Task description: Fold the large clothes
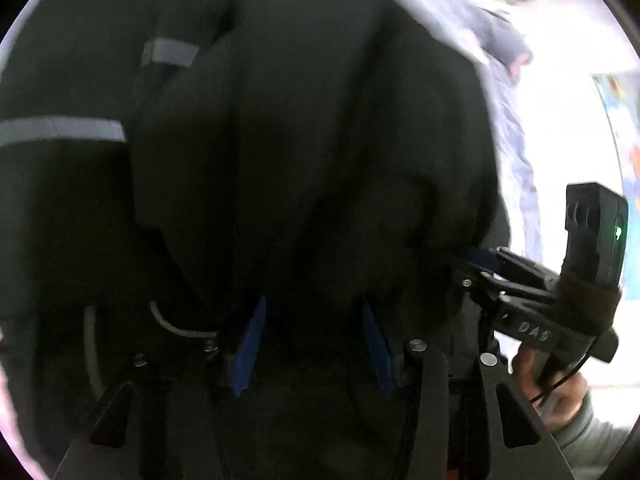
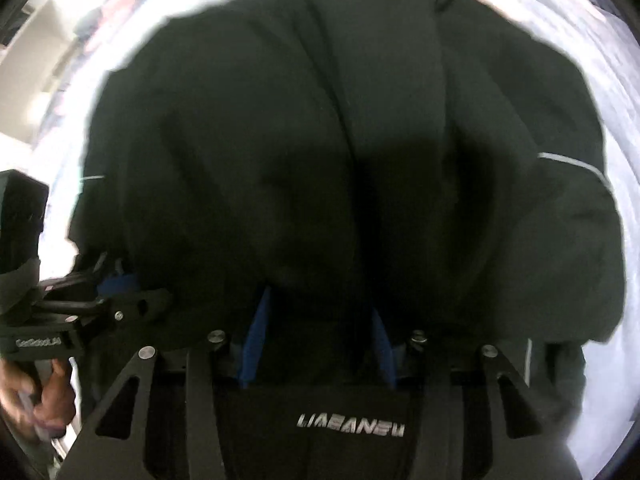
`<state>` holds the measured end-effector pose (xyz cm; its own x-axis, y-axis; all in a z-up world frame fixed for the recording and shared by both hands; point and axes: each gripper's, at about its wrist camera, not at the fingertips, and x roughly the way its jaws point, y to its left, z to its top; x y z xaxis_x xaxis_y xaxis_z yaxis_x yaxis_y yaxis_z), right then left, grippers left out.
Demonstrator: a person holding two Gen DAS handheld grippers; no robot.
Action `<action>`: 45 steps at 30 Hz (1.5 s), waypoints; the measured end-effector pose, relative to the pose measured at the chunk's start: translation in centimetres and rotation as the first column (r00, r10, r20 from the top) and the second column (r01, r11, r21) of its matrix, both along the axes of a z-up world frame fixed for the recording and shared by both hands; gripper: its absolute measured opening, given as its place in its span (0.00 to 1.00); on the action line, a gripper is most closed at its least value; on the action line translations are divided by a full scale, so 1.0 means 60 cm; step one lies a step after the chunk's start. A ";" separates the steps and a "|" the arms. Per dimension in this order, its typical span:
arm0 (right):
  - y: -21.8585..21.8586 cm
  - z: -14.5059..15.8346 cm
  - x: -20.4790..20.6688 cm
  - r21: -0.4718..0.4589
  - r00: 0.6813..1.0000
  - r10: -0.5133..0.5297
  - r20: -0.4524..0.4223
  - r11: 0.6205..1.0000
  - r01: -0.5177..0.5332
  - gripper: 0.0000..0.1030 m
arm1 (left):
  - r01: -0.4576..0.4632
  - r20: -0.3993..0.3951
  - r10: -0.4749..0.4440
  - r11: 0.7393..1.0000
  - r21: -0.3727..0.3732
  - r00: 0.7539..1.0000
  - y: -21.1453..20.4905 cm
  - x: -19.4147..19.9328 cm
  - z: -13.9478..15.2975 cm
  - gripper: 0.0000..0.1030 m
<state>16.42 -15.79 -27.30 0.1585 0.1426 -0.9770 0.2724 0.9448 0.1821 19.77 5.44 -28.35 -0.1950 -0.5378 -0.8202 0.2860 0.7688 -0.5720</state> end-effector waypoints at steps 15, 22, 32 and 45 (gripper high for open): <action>-0.010 0.169 -0.157 0.001 0.983 -0.142 0.120 0.990 0.143 0.49 | -0.107 0.152 0.124 0.987 -0.119 0.981 0.179 -0.095 0.157 0.47; -0.039 0.192 -0.284 -0.060 0.962 -0.243 0.124 0.966 0.252 0.49 | -0.184 0.196 0.203 0.977 -0.110 0.959 0.255 -0.118 0.177 0.47; -0.127 0.173 -0.399 -0.011 0.952 -0.293 0.088 0.955 0.295 0.49 | -0.390 0.226 0.385 0.921 -0.022 0.895 0.357 -0.227 0.171 0.47; -0.159 0.115 -0.526 0.037 0.985 -0.169 -0.036 0.985 0.170 0.60 | -0.601 0.201 0.576 0.794 0.093 0.792 0.405 -0.373 0.127 0.47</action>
<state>-15.16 -25.31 -20.40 0.1520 0.1549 -0.9762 0.4345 0.8766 0.2067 -2.58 29.74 -20.71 0.2558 -0.3794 -0.8892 -0.1747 0.8865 -0.4285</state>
